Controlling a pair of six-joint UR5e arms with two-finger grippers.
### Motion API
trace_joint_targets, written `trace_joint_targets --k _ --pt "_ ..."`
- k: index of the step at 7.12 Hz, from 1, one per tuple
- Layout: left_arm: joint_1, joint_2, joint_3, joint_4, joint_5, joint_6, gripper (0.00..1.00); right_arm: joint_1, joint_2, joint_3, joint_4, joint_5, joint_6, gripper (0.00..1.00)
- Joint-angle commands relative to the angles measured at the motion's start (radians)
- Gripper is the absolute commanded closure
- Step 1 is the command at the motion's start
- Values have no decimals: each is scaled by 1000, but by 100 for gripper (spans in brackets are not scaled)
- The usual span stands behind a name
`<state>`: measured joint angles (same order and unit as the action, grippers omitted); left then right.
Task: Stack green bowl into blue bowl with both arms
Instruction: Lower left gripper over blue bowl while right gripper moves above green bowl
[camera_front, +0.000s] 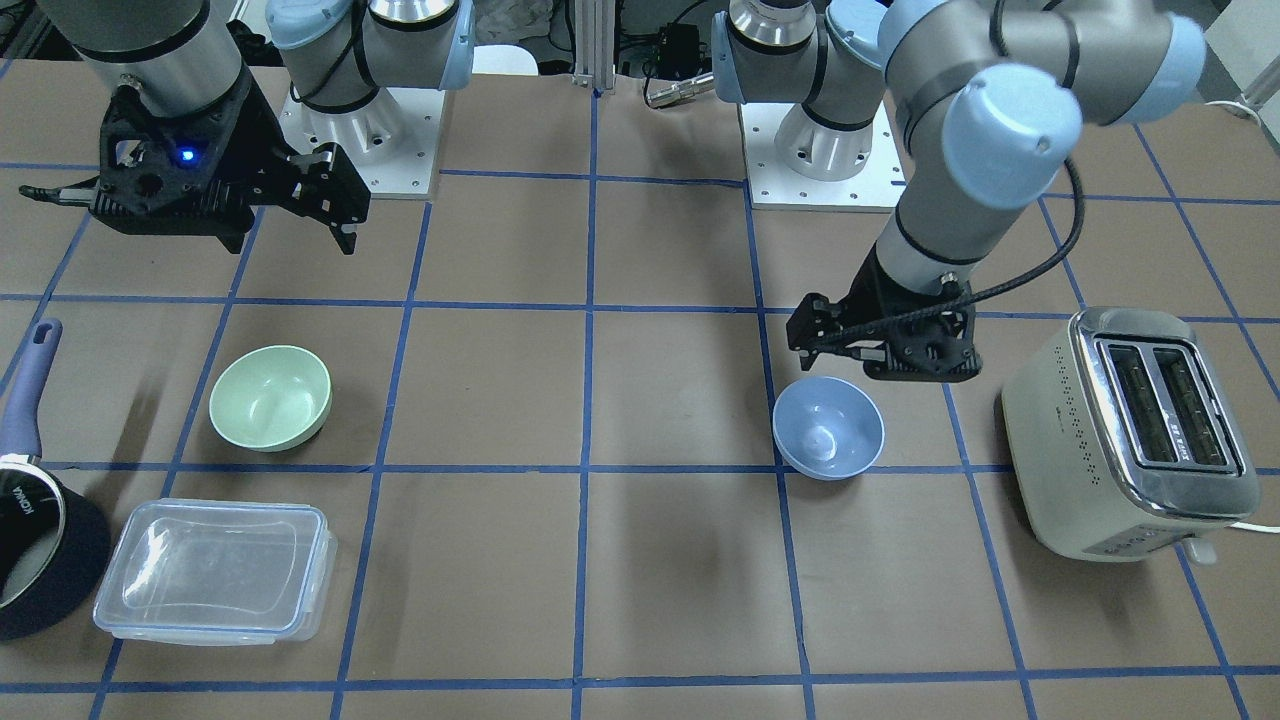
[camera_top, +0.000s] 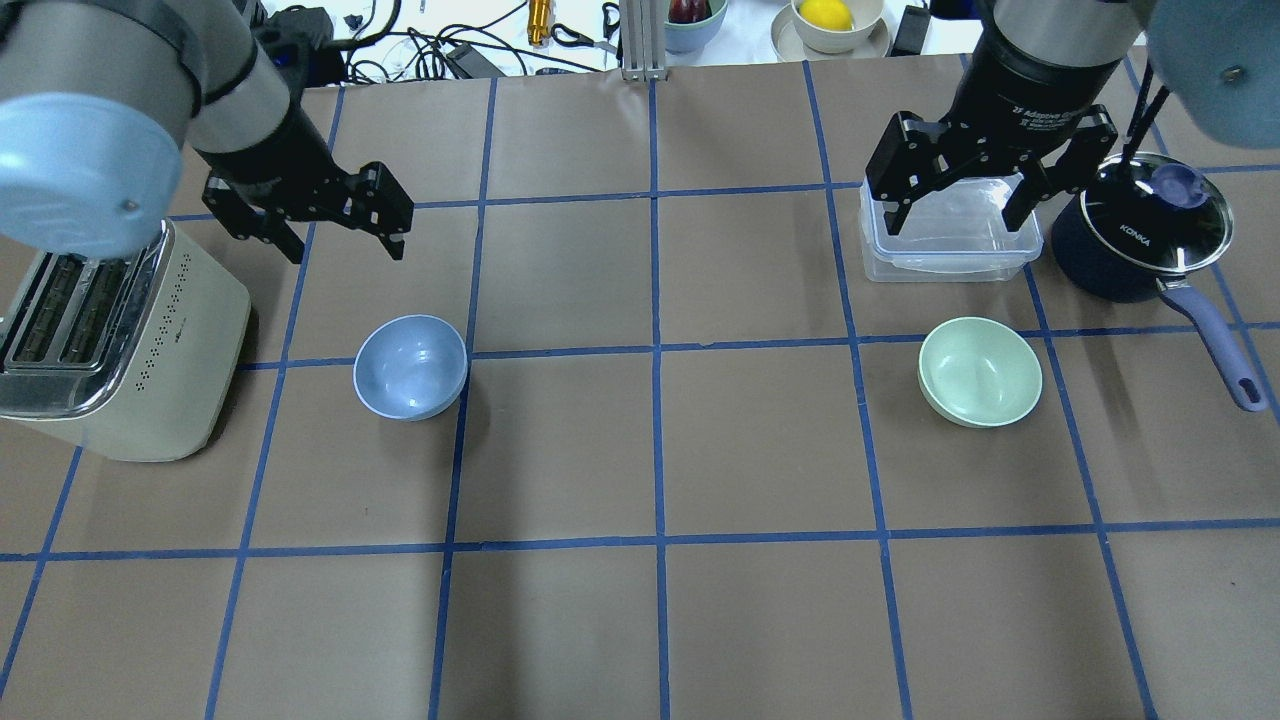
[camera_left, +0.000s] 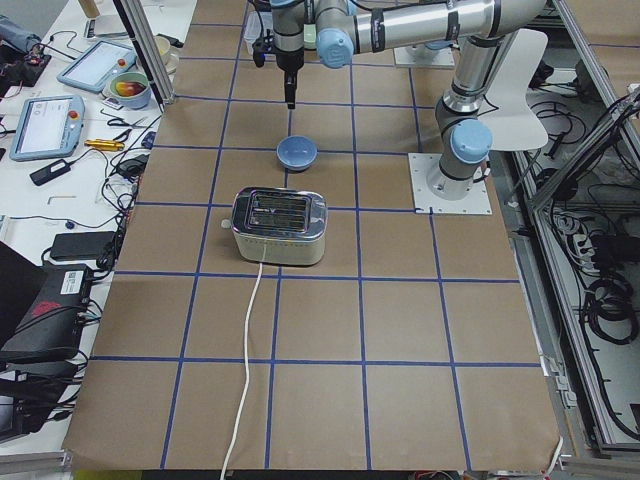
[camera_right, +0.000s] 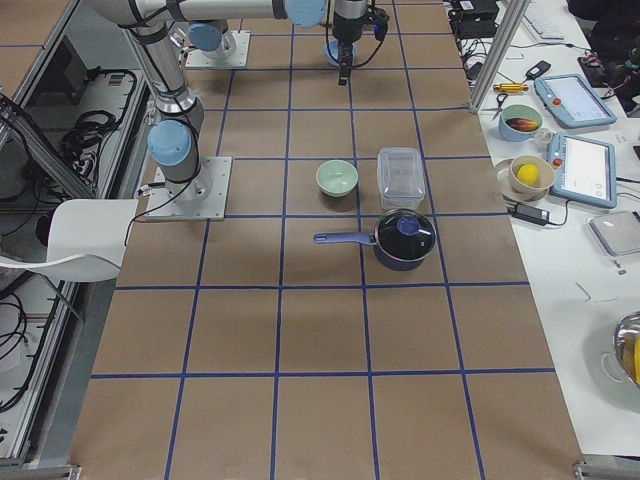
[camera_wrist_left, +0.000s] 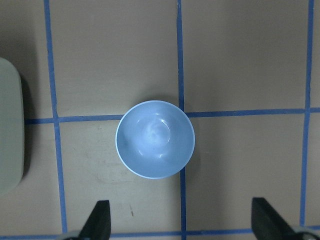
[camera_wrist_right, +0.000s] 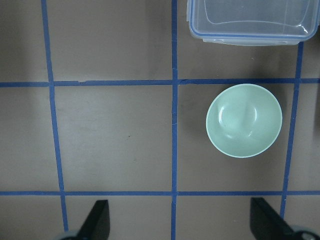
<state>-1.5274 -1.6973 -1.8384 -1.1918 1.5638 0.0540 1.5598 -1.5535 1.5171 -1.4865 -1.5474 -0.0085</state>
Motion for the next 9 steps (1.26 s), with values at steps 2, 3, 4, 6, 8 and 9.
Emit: trace_joint_targets --k 2,3,4,6,8,9 --pt "-29 -129 -171 326 -2 -60 0 -36 10 0 -20 -2 -4 0" --pt "-63 -171 -173 372 -1 -98 0 -88 10 0 -37 -3 -11 0" --pt "-72 -203 -173 388 7 -100 0 -177 27 9 -38 6 -99 0" --pt "-88 -208 -168 394 15 -114 100 -350 85 111 -137 13 -269 0" --pt "-92 -200 -163 400 70 -121 100 -363 119 292 -367 15 -275 0" --pt "-111 -197 -136 385 68 -150 100 -365 125 384 -512 3 -278 0"
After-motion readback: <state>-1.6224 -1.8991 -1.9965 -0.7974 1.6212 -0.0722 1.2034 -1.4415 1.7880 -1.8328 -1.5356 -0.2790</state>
